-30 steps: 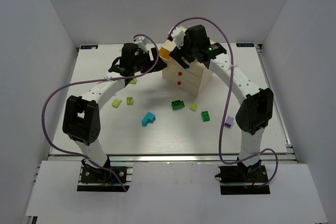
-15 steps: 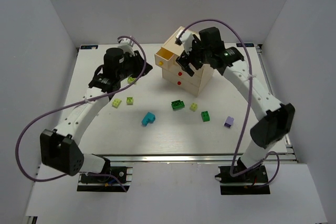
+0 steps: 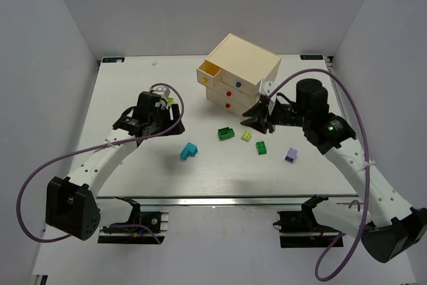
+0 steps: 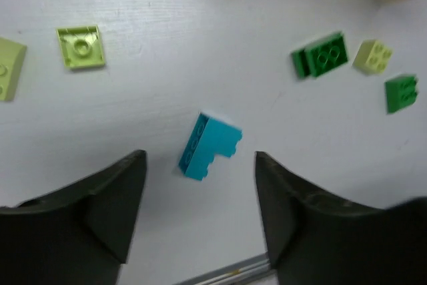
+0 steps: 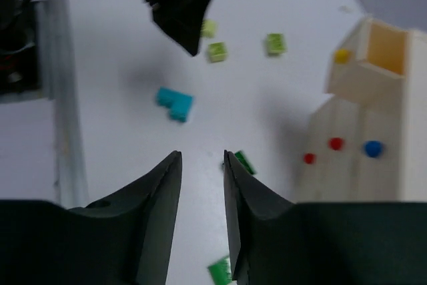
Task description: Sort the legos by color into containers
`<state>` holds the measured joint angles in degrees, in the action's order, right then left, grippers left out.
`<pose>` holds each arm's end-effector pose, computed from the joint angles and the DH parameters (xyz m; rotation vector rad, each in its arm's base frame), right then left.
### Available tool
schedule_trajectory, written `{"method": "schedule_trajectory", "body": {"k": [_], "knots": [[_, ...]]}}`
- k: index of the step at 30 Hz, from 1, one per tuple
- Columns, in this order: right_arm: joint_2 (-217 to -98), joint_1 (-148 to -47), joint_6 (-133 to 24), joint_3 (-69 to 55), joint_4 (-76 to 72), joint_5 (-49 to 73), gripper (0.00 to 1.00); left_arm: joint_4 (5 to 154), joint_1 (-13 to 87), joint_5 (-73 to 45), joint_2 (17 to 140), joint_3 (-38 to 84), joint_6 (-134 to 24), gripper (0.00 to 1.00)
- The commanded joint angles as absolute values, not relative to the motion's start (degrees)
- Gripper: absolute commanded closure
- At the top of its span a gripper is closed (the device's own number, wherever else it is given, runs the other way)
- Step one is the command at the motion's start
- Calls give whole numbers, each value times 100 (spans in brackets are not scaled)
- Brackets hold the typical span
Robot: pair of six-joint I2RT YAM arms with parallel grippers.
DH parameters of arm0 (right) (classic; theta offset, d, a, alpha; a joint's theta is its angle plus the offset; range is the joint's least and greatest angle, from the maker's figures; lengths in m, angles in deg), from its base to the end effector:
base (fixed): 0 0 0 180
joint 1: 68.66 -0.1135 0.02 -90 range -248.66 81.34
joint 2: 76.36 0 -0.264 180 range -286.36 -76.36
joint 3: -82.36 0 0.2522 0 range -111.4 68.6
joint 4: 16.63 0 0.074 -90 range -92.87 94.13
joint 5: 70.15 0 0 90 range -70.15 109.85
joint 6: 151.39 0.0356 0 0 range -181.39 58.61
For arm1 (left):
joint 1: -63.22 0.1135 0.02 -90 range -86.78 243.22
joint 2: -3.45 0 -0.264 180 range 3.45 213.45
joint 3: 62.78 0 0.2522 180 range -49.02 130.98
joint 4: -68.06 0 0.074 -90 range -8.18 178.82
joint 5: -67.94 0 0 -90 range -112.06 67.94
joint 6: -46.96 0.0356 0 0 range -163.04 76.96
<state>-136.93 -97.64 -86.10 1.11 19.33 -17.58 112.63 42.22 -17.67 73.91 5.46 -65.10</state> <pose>0.1862 0.1279 0.4055 -1.2083 1.3732 0.6499 0.2405 -0.0952 0.2727 0.0144 2.4312 -0.4400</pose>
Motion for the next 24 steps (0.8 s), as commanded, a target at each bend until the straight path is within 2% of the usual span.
{"method": "schedule_trajectory", "body": {"k": [1,2,3,4,6,7,9,14,17,19,24], "knots": [[-13648,-9653,-8204,829,1639,-3544,65,11671,4098,-1634,7297,486,-6440,17],[-13647,-9635,-8274,1118,1560,-3334,63,11636,4046,-1704,7288,364,-6457,15],[-13682,-9670,-8353,1268,1498,-3210,46,11619,4045,-1740,7323,319,-6466,14],[-13683,-9661,-8406,1435,1393,-3044,38,11618,3932,-1810,7384,301,-6466,13],[-13709,-9661,-8441,1734,1146,-2753,27,11601,3826,-1837,7613,275,-6510,12],[-13726,-9635,-8407,1805,1076,-2682,25,11549,3695,-1871,7683,257,-6527,12],[-13744,-9635,-8398,1928,935,-2594,25,11417,3562,-1968,7876,213,-6554,14],[-13683,-9582,-8328,2008,812,-2462,24,11214,3150,-2396,8175,37,-6291,27],[-13665,-9547,-8336,2113,777,-2374,24,11179,3061,-2469,8299,37,-6211,31],[-13683,-9512,-8354,2114,811,-2348,24,11152,2921,-2504,8299,55,-6158,38],[-13639,-9477,-8363,2157,794,-2321,24,11302,2788,-3022,8580,90,-6158,39]]}}
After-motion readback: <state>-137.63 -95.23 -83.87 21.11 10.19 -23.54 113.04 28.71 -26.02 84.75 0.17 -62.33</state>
